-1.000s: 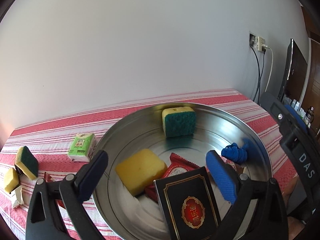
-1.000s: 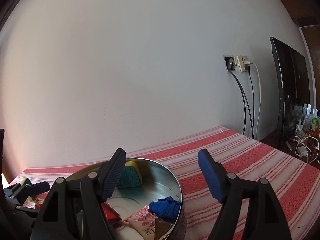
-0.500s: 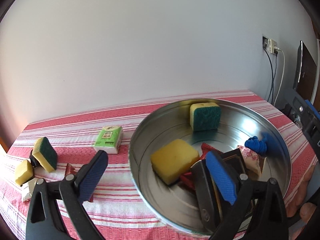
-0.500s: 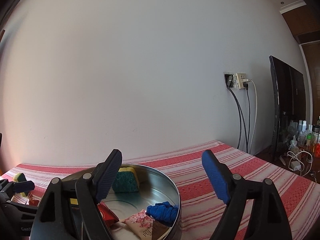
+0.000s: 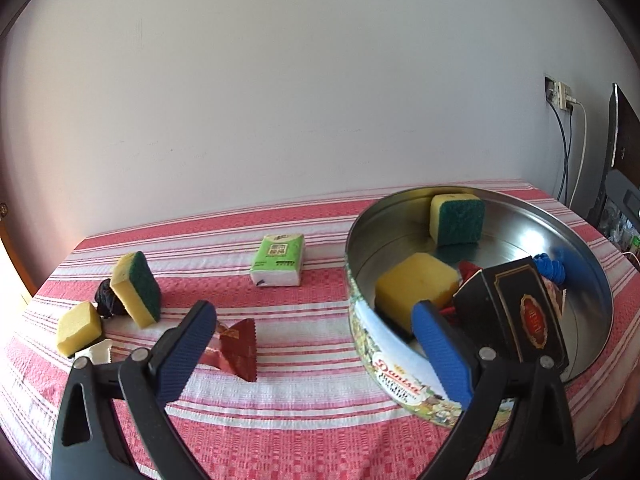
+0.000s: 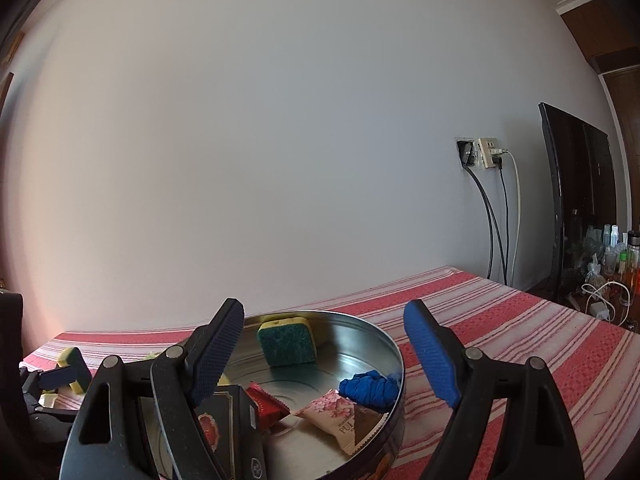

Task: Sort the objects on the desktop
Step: 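Withdraw both tools from the tin toward the remaining objects, then grasp the yellow sponge with left tool while right tool grasps another scrub sponge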

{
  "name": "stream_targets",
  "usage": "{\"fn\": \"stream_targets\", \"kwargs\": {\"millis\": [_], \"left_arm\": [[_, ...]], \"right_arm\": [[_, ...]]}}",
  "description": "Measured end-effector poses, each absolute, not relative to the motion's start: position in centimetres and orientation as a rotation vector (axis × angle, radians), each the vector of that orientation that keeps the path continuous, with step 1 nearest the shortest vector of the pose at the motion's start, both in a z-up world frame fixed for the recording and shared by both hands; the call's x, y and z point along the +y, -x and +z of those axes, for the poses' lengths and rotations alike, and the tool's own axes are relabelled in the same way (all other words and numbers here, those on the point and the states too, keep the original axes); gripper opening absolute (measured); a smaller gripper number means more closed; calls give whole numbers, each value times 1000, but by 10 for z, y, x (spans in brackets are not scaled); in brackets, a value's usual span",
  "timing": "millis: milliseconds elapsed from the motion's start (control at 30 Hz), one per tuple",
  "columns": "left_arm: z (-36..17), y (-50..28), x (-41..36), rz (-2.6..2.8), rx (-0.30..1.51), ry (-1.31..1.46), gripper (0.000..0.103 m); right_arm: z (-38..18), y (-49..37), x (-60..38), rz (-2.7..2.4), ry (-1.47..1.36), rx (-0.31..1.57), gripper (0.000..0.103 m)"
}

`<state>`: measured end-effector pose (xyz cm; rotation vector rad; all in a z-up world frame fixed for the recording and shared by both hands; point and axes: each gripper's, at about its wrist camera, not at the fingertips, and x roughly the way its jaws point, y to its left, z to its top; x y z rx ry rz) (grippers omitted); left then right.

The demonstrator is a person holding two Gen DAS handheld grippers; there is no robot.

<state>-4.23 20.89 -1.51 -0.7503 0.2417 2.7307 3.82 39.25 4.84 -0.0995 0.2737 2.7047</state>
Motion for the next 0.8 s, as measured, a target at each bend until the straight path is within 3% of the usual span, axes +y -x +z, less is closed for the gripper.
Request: {"fn": "stream_targets", "kwargs": {"millis": [467, 800], "left_arm": [[-13, 41, 142, 2810, 213, 770, 100], [-23, 69, 45, 2942, 142, 929, 100]], "right_arm": [[46, -41, 329, 2878, 137, 326, 84], [43, -25, 262, 3049, 224, 281, 84]]}}
